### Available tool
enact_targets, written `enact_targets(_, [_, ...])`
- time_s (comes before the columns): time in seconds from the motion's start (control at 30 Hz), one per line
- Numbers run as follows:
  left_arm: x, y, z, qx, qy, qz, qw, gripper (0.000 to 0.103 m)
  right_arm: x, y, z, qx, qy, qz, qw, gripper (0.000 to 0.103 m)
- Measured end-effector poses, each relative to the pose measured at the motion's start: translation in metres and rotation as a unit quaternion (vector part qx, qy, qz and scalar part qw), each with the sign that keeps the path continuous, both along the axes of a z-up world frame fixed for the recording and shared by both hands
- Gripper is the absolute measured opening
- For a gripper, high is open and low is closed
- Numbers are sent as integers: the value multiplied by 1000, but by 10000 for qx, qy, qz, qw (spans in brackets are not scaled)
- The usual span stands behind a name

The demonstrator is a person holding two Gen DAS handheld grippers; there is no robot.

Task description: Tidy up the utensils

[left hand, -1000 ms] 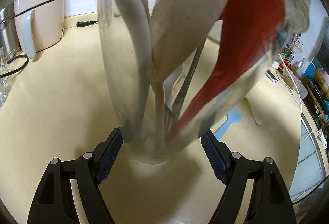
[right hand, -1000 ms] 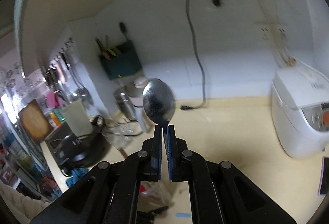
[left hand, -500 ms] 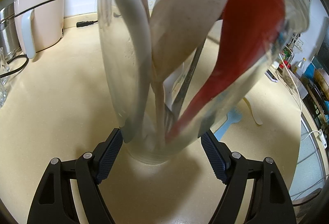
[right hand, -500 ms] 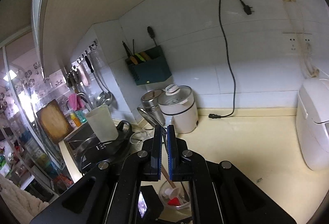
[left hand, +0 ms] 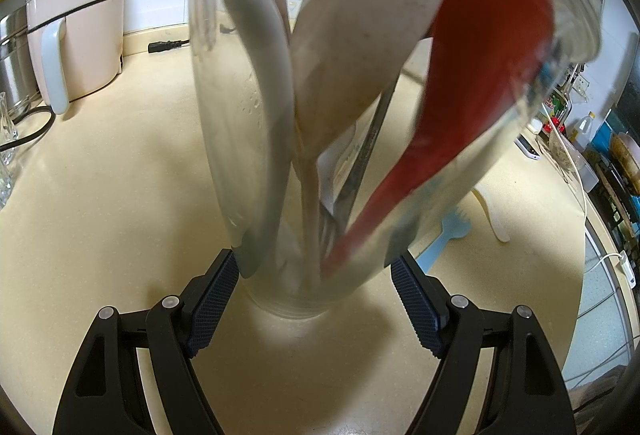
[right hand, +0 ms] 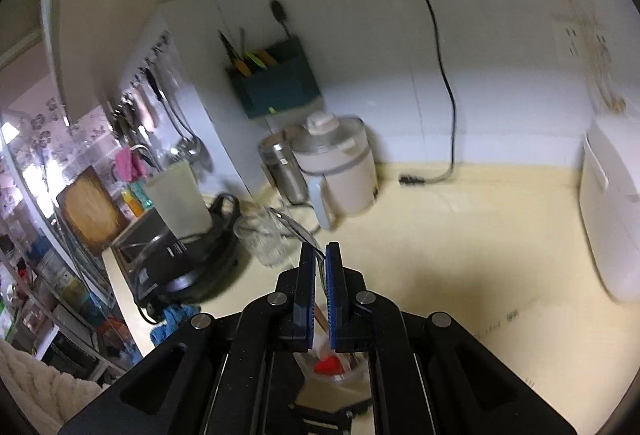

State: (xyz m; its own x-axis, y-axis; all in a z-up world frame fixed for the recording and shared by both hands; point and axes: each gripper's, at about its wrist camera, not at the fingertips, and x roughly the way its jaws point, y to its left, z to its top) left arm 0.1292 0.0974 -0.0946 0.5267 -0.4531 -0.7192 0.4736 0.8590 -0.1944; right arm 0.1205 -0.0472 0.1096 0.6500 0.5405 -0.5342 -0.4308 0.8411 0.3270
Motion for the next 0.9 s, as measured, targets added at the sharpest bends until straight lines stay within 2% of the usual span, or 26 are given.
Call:
enact_targets(0.13, [0,-1,0,4,-1,-2,10000,82,0,-8,-20,-222,302,-193,9991,7])
enact_targets(0.2, [-2,-2,0,11,-2,-4,10000,82,-1,-13,-24,-277,351,-257,9987,13])
enact_targets(0.27, [-3,-4,0,21,-4,-11,10000,82,-4,-18,-24,-323,353,-382,9981,28])
enact_targets(0.47, [-8,-13,0,47,-5,-28,10000,82,-16,-49,-12,-304,221,-715,9967,32])
enact_targets(0.6, [-8,-9,0,41,-2,-29,10000,82,-19,-84,-17,-316,378,-1200,9916,34])
enact_targets(0.77, [-8,-10,0,39,-1,-29,10000,82,-23,-152,-53,-429,1034,-2154,9701,34])
enact_targets(0.9, [-7,-9,0,40,-2,-29,10000,82,-25,-191,-108,-562,1928,-2651,9431,34])
